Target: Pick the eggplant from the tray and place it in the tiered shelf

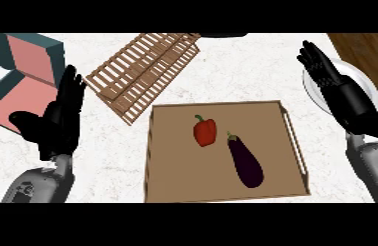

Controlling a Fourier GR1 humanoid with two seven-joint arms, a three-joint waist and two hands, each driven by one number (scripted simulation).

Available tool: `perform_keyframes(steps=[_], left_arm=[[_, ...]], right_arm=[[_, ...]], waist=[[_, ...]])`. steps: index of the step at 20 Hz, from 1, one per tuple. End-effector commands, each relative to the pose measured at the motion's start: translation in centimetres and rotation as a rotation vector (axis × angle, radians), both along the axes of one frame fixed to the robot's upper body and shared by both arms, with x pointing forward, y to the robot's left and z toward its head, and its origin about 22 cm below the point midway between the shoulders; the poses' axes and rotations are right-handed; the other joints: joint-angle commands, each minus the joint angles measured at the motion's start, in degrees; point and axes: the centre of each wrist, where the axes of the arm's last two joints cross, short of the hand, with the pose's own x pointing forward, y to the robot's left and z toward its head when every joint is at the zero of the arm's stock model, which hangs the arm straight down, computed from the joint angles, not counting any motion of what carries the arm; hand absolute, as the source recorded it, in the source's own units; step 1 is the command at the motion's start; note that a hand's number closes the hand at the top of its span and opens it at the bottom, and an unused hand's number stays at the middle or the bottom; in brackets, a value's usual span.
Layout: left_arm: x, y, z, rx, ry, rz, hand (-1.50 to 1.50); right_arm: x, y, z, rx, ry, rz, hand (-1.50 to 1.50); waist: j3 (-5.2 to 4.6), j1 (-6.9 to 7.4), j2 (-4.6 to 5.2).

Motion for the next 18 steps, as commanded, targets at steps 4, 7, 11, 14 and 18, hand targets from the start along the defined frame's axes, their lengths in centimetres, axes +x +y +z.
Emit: perform_keyframes(steps=[4,7,11,14,18], left_arm=[[-2.6,1.1,-4.2,0.094,0.181,-0.118,0.0],[-3.4,1.8,-5.2,0.126,0.231,-0.133,0.0],[-5.3,2.6,-7.9,0.127,0.333,-0.249,0.0],[-4.9,4.1,-7.8,0.132,0.333,-0.278,0.0],[-4.8,1.8,-9.0,0.121,0.329,-0.289,0.0]], right_arm=[[-1.7,-5.4,-0.6,-0.271,0.163,-0.448,-1.5],[-3.8,-12.7,0.0,-0.706,0.278,-0.702,-1.5],[-4.4,-7.2,-4.0,-0.238,0.388,-0.817,-1.5],[-7.0,-3.0,-5.1,-0.181,0.398,-0.627,-1.5],[-8.1,0.6,-1.3,-0.275,0.339,-0.477,-1.5]], waist=[[1.59,-1.84,0.2],[0.23,-5.43,1.78],[1.69,-2.8,0.42],[1.81,-1.38,0.19],[1.76,-0.85,0.19]])
